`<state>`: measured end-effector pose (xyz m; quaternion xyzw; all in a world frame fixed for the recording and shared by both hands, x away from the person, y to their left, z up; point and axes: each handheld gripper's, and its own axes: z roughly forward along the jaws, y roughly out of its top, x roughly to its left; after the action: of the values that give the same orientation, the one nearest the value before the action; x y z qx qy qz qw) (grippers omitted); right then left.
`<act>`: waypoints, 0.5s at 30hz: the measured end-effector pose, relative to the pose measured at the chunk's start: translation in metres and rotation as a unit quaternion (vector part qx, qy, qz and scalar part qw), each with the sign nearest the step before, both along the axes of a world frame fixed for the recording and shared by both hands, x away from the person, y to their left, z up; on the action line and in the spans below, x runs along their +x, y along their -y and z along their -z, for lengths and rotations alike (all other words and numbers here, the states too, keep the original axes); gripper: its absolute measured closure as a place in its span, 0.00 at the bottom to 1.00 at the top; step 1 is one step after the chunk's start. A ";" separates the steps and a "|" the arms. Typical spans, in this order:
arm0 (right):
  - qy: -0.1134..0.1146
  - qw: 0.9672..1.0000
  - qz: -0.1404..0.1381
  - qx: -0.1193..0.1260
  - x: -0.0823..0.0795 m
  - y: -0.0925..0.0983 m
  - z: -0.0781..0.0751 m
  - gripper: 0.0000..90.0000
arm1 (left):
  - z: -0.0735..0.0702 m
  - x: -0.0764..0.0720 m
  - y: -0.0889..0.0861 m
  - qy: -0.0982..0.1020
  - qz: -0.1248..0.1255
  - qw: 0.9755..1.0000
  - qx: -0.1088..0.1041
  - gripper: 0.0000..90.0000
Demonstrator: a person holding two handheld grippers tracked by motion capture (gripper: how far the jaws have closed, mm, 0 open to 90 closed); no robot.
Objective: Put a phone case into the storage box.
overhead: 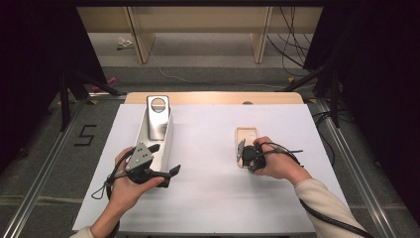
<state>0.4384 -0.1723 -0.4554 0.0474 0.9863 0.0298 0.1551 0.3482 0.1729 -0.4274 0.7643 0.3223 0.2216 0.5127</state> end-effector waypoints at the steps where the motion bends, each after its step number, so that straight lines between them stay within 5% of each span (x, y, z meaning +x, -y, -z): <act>1: -0.002 1.000 -0.001 -0.002 0.000 0.000 0.000 0.68 | 0.000 0.000 0.000 0.000 0.000 1.000 0.000 0.02; 15: -0.021 1.000 -0.003 0.000 -0.003 -0.002 0.001 0.87 | 0.001 0.000 0.000 -0.001 0.000 1.000 0.000 0.02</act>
<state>0.4349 -0.1706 -0.4562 0.0447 0.9895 0.0292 0.1343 0.3481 0.1725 -0.4280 0.7644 0.3223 0.2208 0.5129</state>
